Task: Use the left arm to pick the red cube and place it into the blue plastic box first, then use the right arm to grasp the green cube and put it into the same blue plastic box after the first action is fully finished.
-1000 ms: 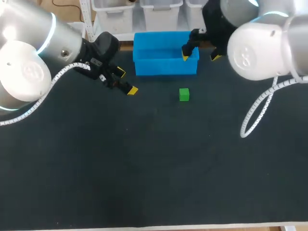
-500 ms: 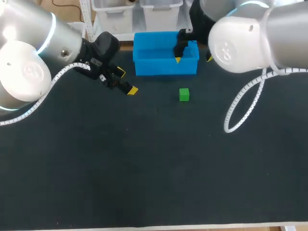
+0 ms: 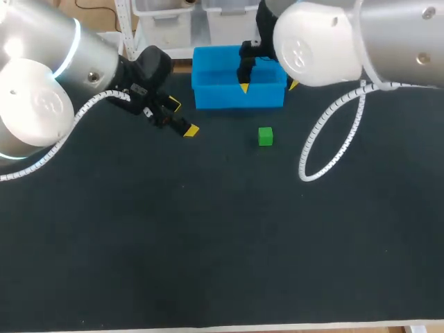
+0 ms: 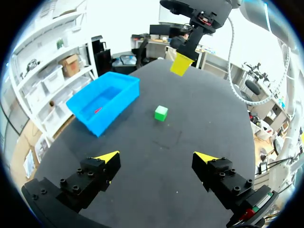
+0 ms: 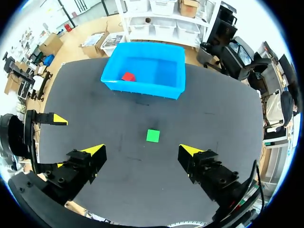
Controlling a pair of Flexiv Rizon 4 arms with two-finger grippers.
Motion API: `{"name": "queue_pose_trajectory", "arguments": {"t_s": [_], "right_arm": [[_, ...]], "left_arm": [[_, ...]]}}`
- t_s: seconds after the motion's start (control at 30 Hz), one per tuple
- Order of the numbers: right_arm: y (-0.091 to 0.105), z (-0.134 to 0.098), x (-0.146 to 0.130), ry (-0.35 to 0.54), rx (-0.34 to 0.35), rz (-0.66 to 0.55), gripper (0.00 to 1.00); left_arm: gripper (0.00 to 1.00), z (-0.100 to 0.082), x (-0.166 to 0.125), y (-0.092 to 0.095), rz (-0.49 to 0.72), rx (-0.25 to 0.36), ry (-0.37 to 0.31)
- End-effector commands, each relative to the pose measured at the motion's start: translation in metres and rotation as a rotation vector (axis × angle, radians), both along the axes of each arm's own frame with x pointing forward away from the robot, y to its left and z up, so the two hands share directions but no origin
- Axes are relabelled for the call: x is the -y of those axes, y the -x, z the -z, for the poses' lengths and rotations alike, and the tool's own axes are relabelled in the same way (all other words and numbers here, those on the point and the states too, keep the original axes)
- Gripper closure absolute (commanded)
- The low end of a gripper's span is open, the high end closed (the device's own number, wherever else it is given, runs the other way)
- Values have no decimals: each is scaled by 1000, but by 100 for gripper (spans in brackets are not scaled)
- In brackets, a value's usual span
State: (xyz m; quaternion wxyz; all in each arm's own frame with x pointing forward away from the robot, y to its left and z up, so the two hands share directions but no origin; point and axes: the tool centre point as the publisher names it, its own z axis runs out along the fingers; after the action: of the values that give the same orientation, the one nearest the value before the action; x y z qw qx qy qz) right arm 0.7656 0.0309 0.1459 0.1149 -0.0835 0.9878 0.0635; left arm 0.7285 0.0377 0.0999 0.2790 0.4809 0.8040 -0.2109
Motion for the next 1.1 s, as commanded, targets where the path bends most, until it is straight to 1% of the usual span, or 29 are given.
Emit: {"name": "queue_pose_trajectory", "arguments": {"t_s": [0.03,0.37,1.1], "right_arm": [[-2,0,-6,16,-29,14,0],[9,7,-13,15,-75,21,0],[9,7,-13,15,-75,21,0]], "left_arm": [[0,1,-1,0,3,2,5],[0,1,-1,0,3,2,5],[0,1,-1,0,3,2,5]]}}
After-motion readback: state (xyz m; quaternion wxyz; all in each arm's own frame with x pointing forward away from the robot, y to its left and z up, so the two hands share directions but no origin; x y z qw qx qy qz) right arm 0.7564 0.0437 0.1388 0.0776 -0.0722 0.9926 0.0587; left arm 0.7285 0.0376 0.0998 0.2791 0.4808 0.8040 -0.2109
